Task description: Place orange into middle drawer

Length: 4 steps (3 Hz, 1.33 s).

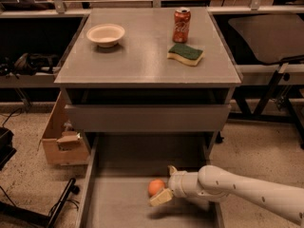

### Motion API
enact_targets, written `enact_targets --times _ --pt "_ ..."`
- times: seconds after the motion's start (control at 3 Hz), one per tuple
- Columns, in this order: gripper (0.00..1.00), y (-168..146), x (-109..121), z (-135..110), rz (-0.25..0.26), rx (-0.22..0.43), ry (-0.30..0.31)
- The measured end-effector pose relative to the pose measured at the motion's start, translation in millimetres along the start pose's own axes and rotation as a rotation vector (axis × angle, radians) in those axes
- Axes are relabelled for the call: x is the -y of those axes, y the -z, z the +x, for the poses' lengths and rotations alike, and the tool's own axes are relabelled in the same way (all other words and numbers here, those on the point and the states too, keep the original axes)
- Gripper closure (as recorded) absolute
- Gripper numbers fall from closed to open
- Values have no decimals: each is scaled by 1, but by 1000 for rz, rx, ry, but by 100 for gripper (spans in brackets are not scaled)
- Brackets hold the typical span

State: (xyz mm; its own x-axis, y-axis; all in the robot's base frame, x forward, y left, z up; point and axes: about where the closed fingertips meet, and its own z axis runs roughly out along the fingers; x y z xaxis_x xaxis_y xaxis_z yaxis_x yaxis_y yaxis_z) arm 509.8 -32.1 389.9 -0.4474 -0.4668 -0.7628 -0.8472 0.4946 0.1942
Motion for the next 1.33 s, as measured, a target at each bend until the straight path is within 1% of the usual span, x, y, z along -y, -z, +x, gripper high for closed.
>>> enact_targets --times 0.33,0.67,1.0,1.33 --pt "0 8 -6 -1 -21 18 14" --pt "0 37 -26 2 -33 1 70" --pt "0 73 -70 11 -65 -105 155" --pt "0 120 -133 16 -128 -214 209"
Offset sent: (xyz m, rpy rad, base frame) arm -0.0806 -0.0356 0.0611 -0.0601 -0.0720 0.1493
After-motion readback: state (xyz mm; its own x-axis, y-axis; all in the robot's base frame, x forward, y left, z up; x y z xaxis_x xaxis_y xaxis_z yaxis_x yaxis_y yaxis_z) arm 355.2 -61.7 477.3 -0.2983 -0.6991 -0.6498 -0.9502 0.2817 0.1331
